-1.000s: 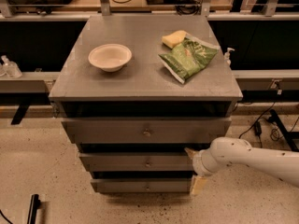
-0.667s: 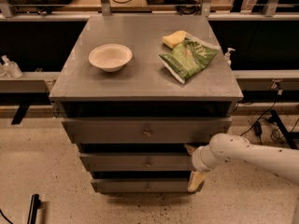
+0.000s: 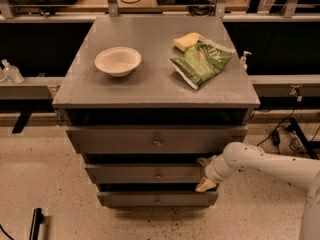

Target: Open middle drawer

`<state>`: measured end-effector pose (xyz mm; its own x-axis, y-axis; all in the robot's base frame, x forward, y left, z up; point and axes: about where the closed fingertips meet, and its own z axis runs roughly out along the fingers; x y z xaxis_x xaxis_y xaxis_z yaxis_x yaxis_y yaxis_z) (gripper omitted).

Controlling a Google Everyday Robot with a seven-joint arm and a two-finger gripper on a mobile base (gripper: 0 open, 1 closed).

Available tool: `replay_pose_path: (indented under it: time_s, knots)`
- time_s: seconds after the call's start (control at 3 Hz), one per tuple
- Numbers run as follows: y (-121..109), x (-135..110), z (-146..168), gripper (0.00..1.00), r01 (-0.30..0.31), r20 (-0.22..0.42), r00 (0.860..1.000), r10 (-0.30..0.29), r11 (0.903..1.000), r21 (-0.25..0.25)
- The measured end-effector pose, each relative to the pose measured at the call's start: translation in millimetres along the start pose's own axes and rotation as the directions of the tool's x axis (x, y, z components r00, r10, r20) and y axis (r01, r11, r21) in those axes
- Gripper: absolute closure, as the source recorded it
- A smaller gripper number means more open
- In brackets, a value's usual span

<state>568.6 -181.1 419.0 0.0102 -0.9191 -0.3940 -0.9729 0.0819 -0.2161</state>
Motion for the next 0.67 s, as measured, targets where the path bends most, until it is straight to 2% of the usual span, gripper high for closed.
replay_pose_path:
  time_s: [0.33,0.67]
  knots:
    - [6,-5,-3,0.42,-0.004,0.007,1.000,0.004,1.0000,0.006]
    - [30,-16,-14,0.42,0.026,0.023,0.999,-0.025,0.9994,-0.023]
